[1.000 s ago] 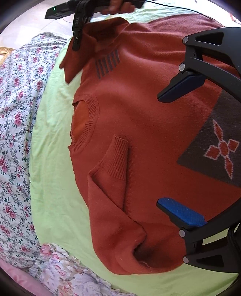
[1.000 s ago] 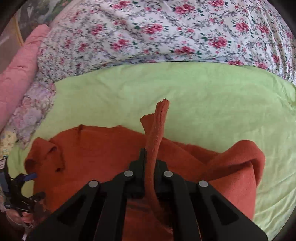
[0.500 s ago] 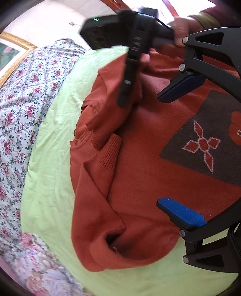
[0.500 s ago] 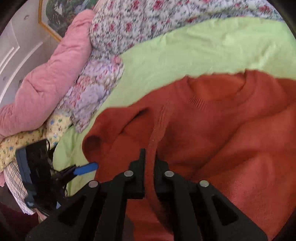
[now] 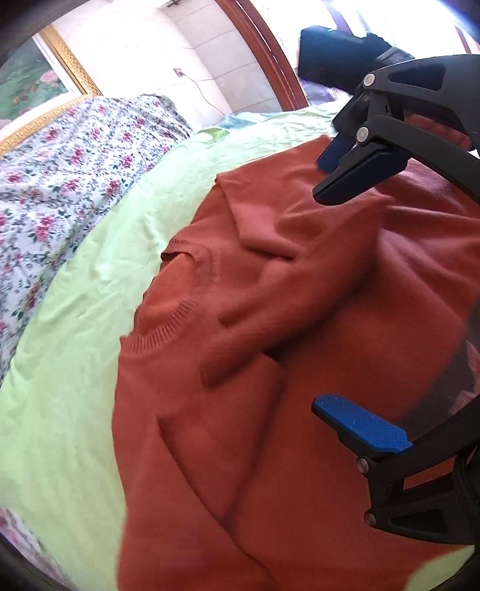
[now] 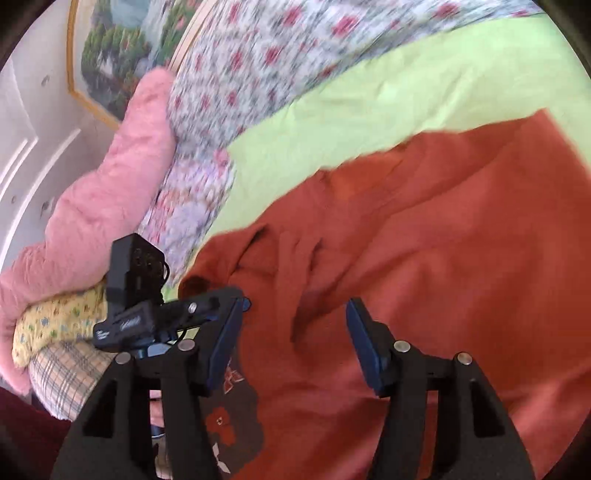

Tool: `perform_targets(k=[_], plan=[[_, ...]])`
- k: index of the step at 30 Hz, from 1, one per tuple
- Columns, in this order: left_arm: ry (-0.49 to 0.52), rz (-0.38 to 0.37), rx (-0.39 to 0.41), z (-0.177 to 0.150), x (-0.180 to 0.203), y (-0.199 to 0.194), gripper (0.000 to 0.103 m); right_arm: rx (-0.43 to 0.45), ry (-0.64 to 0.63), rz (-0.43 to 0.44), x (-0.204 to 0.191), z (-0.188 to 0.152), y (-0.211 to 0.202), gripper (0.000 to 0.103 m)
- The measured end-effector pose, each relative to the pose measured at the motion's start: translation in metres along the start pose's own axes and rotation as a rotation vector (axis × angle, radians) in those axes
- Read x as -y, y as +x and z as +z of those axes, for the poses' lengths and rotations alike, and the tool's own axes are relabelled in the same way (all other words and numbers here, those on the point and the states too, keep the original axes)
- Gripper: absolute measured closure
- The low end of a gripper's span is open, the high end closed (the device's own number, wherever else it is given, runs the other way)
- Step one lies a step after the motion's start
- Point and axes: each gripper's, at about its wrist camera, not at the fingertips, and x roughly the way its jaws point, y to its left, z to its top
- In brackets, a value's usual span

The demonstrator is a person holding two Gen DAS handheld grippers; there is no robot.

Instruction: Fold small clothes

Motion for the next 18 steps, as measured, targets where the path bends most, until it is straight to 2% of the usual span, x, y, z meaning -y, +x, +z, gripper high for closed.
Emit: perform_targets(k=[2,3,4,6,9,11,12,13,14,15,16,18], plan=[[0.014,0.040,-0.034,0.014,0.011,0.022,0.003,0.058,0.033,-0.024,0.009,0.000,-0.017,0.043],[0.029,0.076,-0.047,0.019,0.016,0.035,0.013,0.084,0.050,-0.029,0.014,0.000,-0.024,0.043],[0.042,0.093,-0.061,0.023,0.017,0.045,0.046,0.107,0.060,-0.028,0.016,0.001,-0.029,0.043],[0.071,0.124,-0.086,0.025,0.019,0.061,0.089,0.139,0.073,-0.028,0.018,0.002,-0.036,0.043],[0.123,0.102,-0.006,0.013,0.019,0.045,0.094,0.156,0.080,-0.031,0.020,0.002,-0.044,0.043],[0.167,0.080,0.134,-0.009,0.018,0.006,0.094,0.166,0.086,-0.030,0.022,0.000,-0.048,0.043],[0.179,0.074,0.175,-0.018,0.016,-0.006,0.092,0.174,0.090,-0.032,0.023,-0.001,-0.050,0.043],[0.184,0.096,0.202,-0.031,0.010,-0.016,0.085,0.183,0.095,-0.035,0.025,-0.002,-0.053,0.043],[0.179,0.117,0.178,-0.039,0.001,-0.017,0.081,0.189,0.099,-0.038,0.026,-0.003,-0.055,0.043],[0.167,0.117,0.134,-0.044,-0.009,-0.013,0.070,0.194,0.103,-0.040,0.029,-0.004,-0.058,0.043],[0.137,0.109,0.082,-0.048,-0.021,-0.007,0.065,0.194,0.105,-0.045,0.031,-0.004,-0.058,0.043],[0.062,0.047,0.062,-0.050,-0.039,-0.007,0.064,0.187,0.109,-0.055,0.034,-0.003,-0.056,0.043]])
